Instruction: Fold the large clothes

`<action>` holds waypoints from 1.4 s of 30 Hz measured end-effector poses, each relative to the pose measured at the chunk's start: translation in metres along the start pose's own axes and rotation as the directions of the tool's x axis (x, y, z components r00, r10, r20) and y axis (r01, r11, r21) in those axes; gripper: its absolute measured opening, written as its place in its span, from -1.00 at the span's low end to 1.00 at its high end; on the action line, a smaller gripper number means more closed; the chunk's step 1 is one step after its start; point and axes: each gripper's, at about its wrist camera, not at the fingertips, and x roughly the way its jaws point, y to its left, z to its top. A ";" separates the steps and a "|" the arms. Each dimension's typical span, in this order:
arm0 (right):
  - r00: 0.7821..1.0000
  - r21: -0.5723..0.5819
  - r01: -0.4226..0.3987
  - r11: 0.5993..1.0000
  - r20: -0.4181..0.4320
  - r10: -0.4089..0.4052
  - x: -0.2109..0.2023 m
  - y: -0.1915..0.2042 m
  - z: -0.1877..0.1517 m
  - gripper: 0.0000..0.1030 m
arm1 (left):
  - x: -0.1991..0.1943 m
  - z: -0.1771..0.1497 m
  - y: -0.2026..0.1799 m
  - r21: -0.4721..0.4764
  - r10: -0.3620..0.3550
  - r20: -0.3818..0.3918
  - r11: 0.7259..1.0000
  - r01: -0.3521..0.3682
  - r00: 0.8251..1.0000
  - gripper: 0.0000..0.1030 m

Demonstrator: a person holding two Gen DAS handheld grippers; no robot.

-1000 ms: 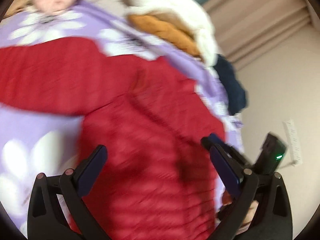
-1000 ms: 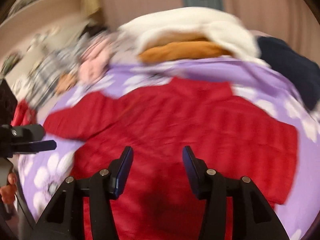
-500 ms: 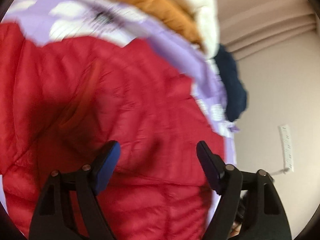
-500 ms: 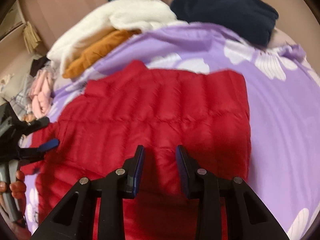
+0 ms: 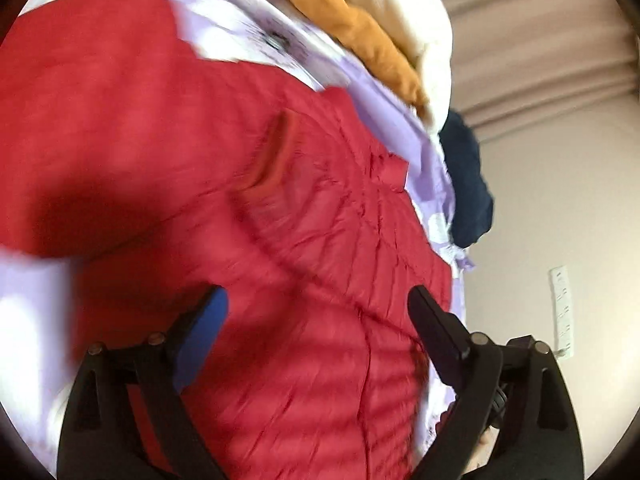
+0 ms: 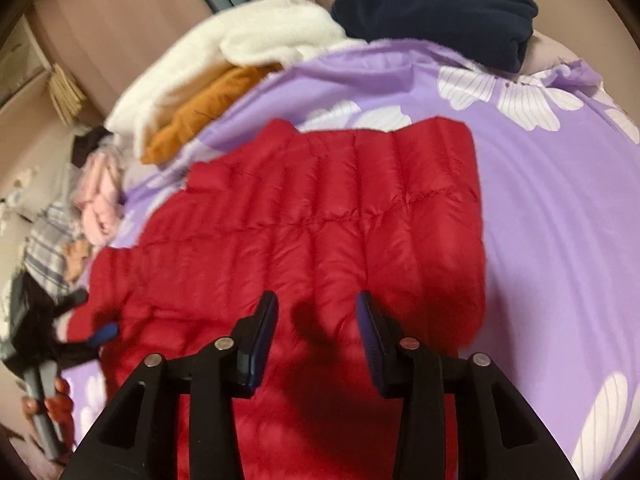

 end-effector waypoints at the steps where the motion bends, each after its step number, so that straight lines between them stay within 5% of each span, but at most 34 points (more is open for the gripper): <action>1: 1.000 0.002 -0.015 1.000 0.005 0.015 -0.007 0.001 -0.003 -0.18 | -0.015 -0.004 0.010 -0.019 -0.005 0.025 1.000 0.006 1.000 0.81; 7: 0.996 0.000 -0.086 0.996 0.039 0.086 -0.043 0.018 -0.023 -0.14 | -0.112 -0.010 0.089 -0.208 0.040 0.238 0.978 0.011 0.970 0.91; 15: 0.990 -0.033 -0.131 0.991 0.051 0.133 -0.062 0.047 -0.040 -0.13 | -0.178 -0.009 0.194 -0.458 -0.013 0.442 0.856 0.238 0.897 0.91; 26: 0.992 -0.048 -0.118 0.992 0.044 0.120 -0.059 0.062 -0.041 -0.13 | -0.193 0.022 0.236 -0.517 0.004 0.544 0.789 0.331 0.839 0.91; 32: 0.995 -0.045 -0.098 0.994 0.029 0.099 -0.057 0.061 -0.046 -0.13 | -0.194 0.041 0.242 -0.562 0.085 0.544 0.776 0.287 0.835 0.86; 35: 0.996 -0.039 -0.085 0.996 0.025 0.086 -0.057 0.057 -0.048 -0.13 | -0.192 0.050 0.240 -0.600 0.182 0.499 0.778 0.186 0.847 0.44; 37: 0.997 -0.027 -0.077 0.997 0.021 0.078 -0.057 0.053 -0.049 -0.13 | -0.189 0.051 0.240 -0.618 0.248 0.446 0.781 0.095 0.860 -0.29; 38: 0.997 -0.022 -0.074 0.997 0.018 0.074 -0.057 0.051 -0.049 -0.13 | -0.186 0.050 0.241 -0.625 0.272 0.416 0.779 0.056 0.868 -0.50; 39: 0.997 -0.013 -0.069 0.998 0.015 0.069 -0.056 0.049 -0.050 -0.13 | -0.185 0.049 0.244 -0.630 0.283 0.398 0.776 0.036 0.872 -0.65; 42: 0.998 -0.001 -0.053 0.999 0.015 0.053 -0.057 0.044 -0.053 -0.13 | -0.186 0.046 0.246 -0.641 0.292 0.370 0.767 0.015 0.882 -0.69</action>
